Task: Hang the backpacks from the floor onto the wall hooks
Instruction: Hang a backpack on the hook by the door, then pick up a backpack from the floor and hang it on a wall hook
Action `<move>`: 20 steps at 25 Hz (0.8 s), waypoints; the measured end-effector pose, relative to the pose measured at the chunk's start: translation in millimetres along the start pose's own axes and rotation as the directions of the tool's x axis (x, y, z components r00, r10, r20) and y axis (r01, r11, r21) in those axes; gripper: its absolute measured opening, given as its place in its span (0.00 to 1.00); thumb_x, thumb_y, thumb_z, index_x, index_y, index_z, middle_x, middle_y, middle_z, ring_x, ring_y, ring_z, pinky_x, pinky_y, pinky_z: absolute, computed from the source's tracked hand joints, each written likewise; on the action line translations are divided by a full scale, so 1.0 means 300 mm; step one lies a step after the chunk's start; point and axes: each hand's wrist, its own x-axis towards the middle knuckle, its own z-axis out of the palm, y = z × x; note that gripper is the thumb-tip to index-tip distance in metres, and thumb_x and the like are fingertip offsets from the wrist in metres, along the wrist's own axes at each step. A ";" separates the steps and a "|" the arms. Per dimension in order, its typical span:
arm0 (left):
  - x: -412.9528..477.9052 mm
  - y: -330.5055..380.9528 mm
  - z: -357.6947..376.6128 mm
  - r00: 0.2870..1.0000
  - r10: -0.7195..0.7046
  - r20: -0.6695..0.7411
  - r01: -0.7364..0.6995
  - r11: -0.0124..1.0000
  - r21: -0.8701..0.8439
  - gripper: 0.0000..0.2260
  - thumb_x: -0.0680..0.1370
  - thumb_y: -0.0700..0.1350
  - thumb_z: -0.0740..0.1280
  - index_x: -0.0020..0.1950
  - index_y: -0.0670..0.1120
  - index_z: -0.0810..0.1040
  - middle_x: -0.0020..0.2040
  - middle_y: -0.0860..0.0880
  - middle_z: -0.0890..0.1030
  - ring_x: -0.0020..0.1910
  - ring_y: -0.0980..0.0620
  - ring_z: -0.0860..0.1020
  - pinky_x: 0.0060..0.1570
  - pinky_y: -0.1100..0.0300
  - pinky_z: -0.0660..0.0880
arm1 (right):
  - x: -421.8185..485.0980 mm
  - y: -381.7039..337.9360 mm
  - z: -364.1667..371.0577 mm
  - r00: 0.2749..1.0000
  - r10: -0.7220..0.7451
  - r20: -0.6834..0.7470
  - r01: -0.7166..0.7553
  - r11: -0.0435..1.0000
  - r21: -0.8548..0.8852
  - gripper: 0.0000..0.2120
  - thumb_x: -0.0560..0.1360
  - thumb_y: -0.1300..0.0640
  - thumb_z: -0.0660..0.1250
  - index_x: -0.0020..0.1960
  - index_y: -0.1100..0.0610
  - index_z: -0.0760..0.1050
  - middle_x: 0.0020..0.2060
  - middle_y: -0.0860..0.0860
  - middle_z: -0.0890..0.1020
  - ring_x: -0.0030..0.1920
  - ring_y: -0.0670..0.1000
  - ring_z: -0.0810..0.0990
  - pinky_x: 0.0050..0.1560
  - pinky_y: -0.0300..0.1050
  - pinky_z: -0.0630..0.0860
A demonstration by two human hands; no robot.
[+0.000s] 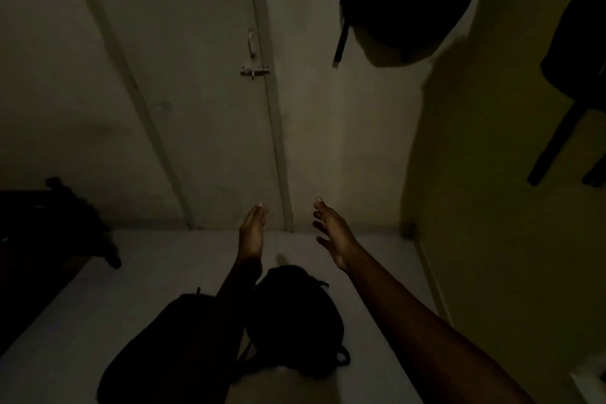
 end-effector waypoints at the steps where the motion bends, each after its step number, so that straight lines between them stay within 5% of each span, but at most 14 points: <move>1: -0.021 -0.022 -0.014 1.000 -0.007 -0.012 0.007 1.000 0.004 0.21 0.80 0.51 0.55 0.71 0.43 0.65 0.71 0.46 0.69 0.69 0.49 0.67 0.69 0.56 0.58 | -0.012 0.046 -0.002 1.000 0.018 -0.006 -0.018 1.000 0.003 0.27 0.77 0.41 0.57 0.72 0.53 0.63 0.70 0.51 0.69 0.68 0.52 0.68 0.69 0.49 0.64; 5: -0.083 -0.135 -0.078 0.998 -0.054 -0.043 0.060 0.988 0.139 0.19 0.81 0.46 0.54 0.70 0.40 0.65 0.72 0.43 0.68 0.70 0.46 0.66 0.70 0.53 0.59 | -0.054 0.239 0.012 0.995 0.100 -0.008 -0.100 0.995 -0.010 0.29 0.77 0.41 0.58 0.73 0.54 0.62 0.71 0.52 0.68 0.69 0.53 0.68 0.70 0.50 0.65; 10: -0.091 -0.223 -0.173 0.993 -0.104 -0.046 0.109 0.989 0.103 0.19 0.81 0.45 0.55 0.70 0.39 0.66 0.71 0.42 0.68 0.70 0.44 0.67 0.71 0.53 0.61 | -0.077 0.346 0.079 0.984 0.176 -0.040 -0.176 0.984 0.012 0.30 0.76 0.40 0.58 0.73 0.55 0.61 0.72 0.53 0.66 0.69 0.56 0.68 0.68 0.50 0.66; 14: 0.073 -0.227 -0.252 0.984 -0.155 0.092 0.146 0.984 0.103 0.20 0.80 0.48 0.57 0.70 0.43 0.67 0.71 0.45 0.70 0.70 0.47 0.67 0.67 0.58 0.60 | 0.012 0.390 0.189 0.973 0.164 -0.165 -0.157 0.986 0.055 0.29 0.77 0.42 0.58 0.72 0.57 0.62 0.70 0.54 0.69 0.67 0.56 0.70 0.61 0.46 0.68; 20: 0.389 -0.355 -0.358 0.895 -0.267 0.357 0.150 0.934 0.324 0.20 0.79 0.52 0.58 0.70 0.48 0.68 0.68 0.50 0.72 0.63 0.53 0.70 0.63 0.61 0.64 | 0.231 0.575 0.352 0.900 0.237 -0.365 -0.110 0.936 0.336 0.24 0.77 0.41 0.57 0.65 0.57 0.70 0.65 0.55 0.74 0.56 0.53 0.75 0.58 0.46 0.73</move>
